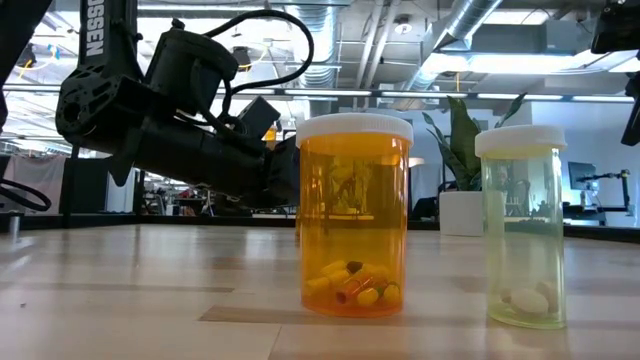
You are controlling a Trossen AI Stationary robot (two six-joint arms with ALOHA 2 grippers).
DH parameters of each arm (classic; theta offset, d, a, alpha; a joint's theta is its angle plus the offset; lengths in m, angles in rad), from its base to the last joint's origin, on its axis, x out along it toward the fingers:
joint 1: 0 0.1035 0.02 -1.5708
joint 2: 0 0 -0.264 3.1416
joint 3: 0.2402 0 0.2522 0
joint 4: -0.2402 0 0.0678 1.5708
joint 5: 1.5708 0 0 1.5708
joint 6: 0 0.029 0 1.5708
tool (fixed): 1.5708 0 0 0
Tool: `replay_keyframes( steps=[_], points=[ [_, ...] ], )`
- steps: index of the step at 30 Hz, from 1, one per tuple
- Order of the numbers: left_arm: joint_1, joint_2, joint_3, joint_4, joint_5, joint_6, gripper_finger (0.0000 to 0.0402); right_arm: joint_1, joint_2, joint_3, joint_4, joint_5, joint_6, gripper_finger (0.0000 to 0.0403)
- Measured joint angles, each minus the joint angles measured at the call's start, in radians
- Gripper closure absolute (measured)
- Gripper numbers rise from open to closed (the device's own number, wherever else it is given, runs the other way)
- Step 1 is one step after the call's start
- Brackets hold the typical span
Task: Pick and place medicine bottles onto shelf by color
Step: Put the small orange pill bottle on the shelf aligned with the other small orange pill bottle
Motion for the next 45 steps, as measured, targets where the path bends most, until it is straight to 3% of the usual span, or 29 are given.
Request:
replay_keyframes(
  steps=[9,20,28,34,38,45],
  points=[
    [0.0,-0.04,0.0,0.027,-0.003,0.033,0.0303,0.0,0.0,0.0,0.0,0.0,0.0,0.0177],
    [0.018,-0.274,0.001,0.017,-0.079,0.249,0.0302,0.0,0.0,0.0,0.0,0.0,0.0,0.0177],
    [0.13,-0.433,0.001,-0.027,-0.089,0.293,0.0302,0.0,0.0,0.0,0.0,0.0,0.0,0.0177],
    [0.247,-0.521,0.001,-0.165,-0.07,0.33,0.0302,0.0,0.0,0.0,0.0,0.0,0.0,0.0177],
    [0.319,-0.534,0.001,-0.184,-0.06,0.239,0.0301,0.0,0.0,0.0,0.0,0.0,0.0,0.0177],
    [0.407,-0.534,0.001,-0.22,-0.005,0.211,0.0301,0.0,0.0,0.0,0.0,0.0,0.0,0.0177]
  ],
)
